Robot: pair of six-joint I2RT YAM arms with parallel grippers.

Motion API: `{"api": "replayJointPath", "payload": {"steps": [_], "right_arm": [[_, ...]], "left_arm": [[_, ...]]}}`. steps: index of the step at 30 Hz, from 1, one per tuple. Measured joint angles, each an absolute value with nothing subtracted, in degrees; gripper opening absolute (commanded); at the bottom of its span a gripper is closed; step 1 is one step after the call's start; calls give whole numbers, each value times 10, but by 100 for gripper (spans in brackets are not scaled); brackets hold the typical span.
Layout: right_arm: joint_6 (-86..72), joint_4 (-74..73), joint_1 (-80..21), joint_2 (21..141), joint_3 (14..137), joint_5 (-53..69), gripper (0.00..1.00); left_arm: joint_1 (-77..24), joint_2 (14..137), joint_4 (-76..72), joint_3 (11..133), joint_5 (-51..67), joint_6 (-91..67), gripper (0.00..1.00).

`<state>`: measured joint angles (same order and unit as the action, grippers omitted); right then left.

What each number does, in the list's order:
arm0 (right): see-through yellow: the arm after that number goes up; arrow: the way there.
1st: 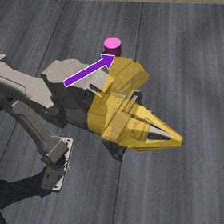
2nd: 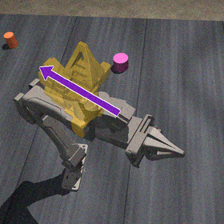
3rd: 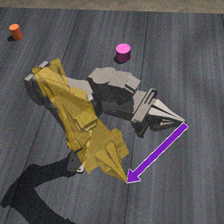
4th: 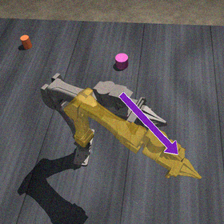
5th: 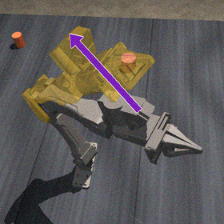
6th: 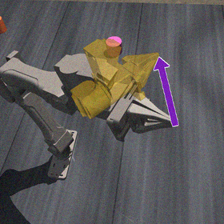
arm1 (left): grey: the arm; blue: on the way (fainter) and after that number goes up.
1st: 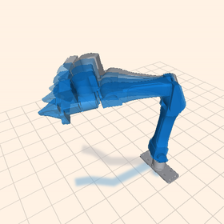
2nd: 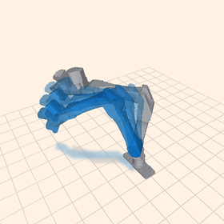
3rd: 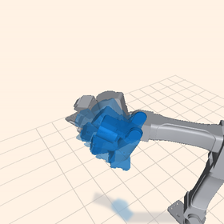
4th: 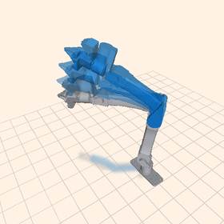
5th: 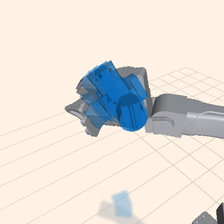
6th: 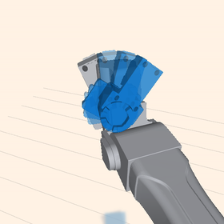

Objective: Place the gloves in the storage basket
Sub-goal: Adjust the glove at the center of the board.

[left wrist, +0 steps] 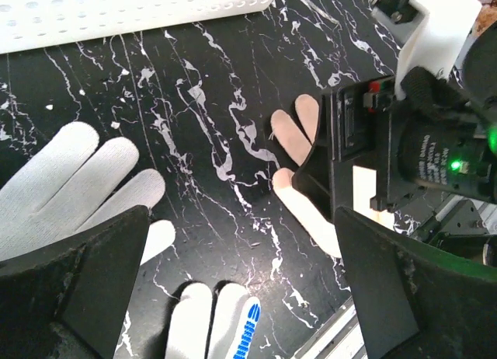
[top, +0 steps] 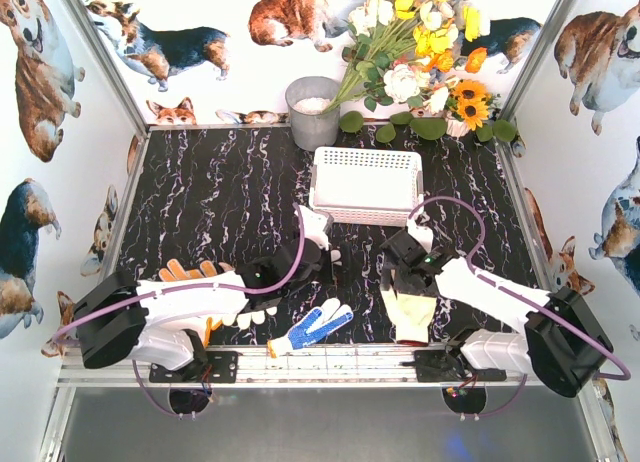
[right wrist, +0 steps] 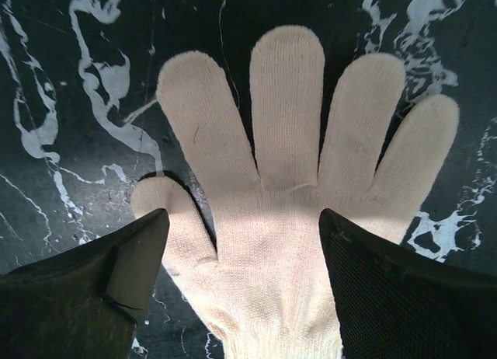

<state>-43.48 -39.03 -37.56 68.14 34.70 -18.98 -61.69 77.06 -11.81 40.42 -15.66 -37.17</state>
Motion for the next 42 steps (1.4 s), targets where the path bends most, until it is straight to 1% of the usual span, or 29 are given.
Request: {"api": "replayJointPath", "payload": {"steps": [4, 6, 10, 12, 16, 23, 29, 35, 38, 42], "right_arm": [[-437, -372, -374, 684, 326, -174, 62], [-438, -363, -374, 685, 323, -169, 59], [-440, -341, -373, 695, 324, -161, 42], [-441, -329, -373, 704, 328, -154, 40], [-451, -288, -380, 729, 340, -131, 40], [-492, -227, -433, 774, 363, -116, 41], [-526, -211, -471, 795, 377, -149, 41], [-541, -223, -476, 795, 377, -202, 43], [-539, -229, -475, 795, 377, -222, 47], [-523, -256, -472, 792, 390, -228, 61]], "left_arm": [[-618, 779, -120, 411, -156, -370, 100], [-618, 779, -118, 412, -156, -368, 100], [-618, 778, -106, 412, -160, -366, 100], [-618, 775, -98, 412, -165, -367, 100], [-618, 761, -90, 412, -180, -372, 100], [-619, 731, -77, 407, -213, -375, 100], [-619, 714, -57, 399, -234, -375, 100], [-619, 701, -46, 388, -242, -375, 100], [-619, 701, -43, 388, -243, -375, 100], [-619, 701, -39, 388, -243, -375, 100]]}}
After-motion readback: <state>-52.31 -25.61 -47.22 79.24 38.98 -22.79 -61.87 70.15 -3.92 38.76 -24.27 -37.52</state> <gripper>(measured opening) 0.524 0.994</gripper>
